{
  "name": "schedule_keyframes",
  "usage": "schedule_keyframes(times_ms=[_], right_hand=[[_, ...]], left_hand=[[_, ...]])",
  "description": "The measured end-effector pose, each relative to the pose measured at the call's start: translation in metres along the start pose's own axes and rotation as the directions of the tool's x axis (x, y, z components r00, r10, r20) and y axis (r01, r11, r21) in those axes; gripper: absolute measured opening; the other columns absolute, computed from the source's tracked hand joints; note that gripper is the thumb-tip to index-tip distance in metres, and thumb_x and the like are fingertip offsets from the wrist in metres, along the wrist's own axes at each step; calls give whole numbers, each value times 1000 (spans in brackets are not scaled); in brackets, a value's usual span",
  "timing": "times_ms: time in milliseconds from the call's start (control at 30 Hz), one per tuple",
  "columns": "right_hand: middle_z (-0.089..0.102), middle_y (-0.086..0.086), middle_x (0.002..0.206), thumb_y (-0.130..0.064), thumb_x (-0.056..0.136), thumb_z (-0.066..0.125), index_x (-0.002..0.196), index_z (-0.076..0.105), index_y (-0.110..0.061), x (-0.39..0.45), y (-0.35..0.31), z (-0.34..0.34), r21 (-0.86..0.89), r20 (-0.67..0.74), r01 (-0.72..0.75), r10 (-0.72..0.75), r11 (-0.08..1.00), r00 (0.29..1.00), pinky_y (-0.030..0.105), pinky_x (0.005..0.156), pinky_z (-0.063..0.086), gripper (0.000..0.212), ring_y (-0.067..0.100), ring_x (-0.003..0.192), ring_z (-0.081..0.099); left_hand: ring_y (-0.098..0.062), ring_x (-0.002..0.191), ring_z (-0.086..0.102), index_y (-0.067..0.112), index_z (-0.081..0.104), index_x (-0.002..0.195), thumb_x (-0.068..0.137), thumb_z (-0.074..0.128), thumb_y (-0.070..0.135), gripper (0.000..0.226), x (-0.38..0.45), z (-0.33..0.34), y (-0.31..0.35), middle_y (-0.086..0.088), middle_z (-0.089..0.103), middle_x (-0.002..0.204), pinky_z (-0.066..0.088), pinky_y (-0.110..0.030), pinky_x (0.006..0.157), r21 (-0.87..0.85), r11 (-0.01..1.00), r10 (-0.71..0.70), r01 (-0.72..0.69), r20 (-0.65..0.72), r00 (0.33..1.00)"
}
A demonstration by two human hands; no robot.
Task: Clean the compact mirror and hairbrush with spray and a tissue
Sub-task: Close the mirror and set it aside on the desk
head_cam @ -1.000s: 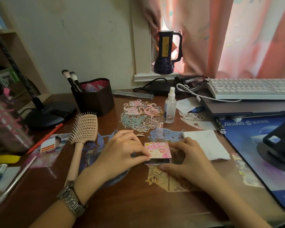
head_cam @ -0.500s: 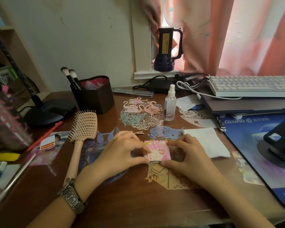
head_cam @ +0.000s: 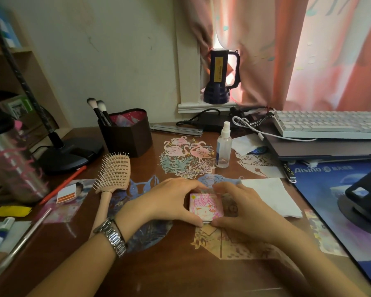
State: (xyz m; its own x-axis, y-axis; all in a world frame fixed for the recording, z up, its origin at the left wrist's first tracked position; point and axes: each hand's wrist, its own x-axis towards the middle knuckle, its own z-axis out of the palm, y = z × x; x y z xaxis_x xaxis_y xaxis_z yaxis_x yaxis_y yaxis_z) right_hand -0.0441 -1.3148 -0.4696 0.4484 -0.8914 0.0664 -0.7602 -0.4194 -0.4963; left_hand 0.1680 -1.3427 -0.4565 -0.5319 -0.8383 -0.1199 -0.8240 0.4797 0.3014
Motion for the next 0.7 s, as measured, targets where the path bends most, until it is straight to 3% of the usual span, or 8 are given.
schedule_keyframes(times_ms=[200, 333, 500, 600, 700], right_hand=[[45, -18, 129, -55, 70, 69, 123, 36, -44, 6, 3, -3, 34, 53, 19, -21, 999, 998, 24, 89, 47, 64, -1, 108, 43], [42, -24, 128, -54, 68, 71, 125, 35, -44, 9, 1, -6, 41, 28, 40, -41, 998, 999, 17, 88, 40, 69, -2, 113, 40], [38, -27, 131, -54, 67, 72, 129, 32, -47, 25, -6, -16, 79, -84, 82, -75, 993, 994, 27, 102, 36, 74, 0, 120, 36], [44, -21, 131, -50, 69, 72, 127, 32, -49, 39, -6, -21, 114, -143, 110, -93, 987, 985, 34, 101, 42, 71, 2, 117, 43], [44, -22, 130, -47, 70, 71, 122, 30, -57, 50, -7, -21, 117, -153, 120, -102, 986, 983, 31, 100, 43, 67, -3, 114, 44]], left_hand=[[0, 102, 49, 36, 45, 111, 57, 79, 56, 66, 1, -1, 0, 20, 52, 110, 44, -26, 86, -123, 992, 5, -12, -54, 999], [-5, 98, 46, 32, 40, 103, 58, 80, 48, 63, 1, -5, -1, 15, 50, 107, 43, -27, 80, -117, 993, 19, -31, -99, 995], [-7, 96, 51, 34, 37, 99, 53, 79, 50, 64, 2, -28, -20, 15, 52, 105, 48, -34, 79, -111, 994, -18, -6, -214, 977], [-8, 100, 53, 34, 39, 98, 53, 79, 52, 63, 11, -48, -40, 13, 55, 108, 49, -36, 82, -109, 992, -92, 65, -264, 960], [-12, 101, 53, 30, 41, 98, 56, 80, 50, 60, 27, -65, -61, 8, 56, 110, 51, -33, 79, -108, 987, -148, 123, -270, 951]])
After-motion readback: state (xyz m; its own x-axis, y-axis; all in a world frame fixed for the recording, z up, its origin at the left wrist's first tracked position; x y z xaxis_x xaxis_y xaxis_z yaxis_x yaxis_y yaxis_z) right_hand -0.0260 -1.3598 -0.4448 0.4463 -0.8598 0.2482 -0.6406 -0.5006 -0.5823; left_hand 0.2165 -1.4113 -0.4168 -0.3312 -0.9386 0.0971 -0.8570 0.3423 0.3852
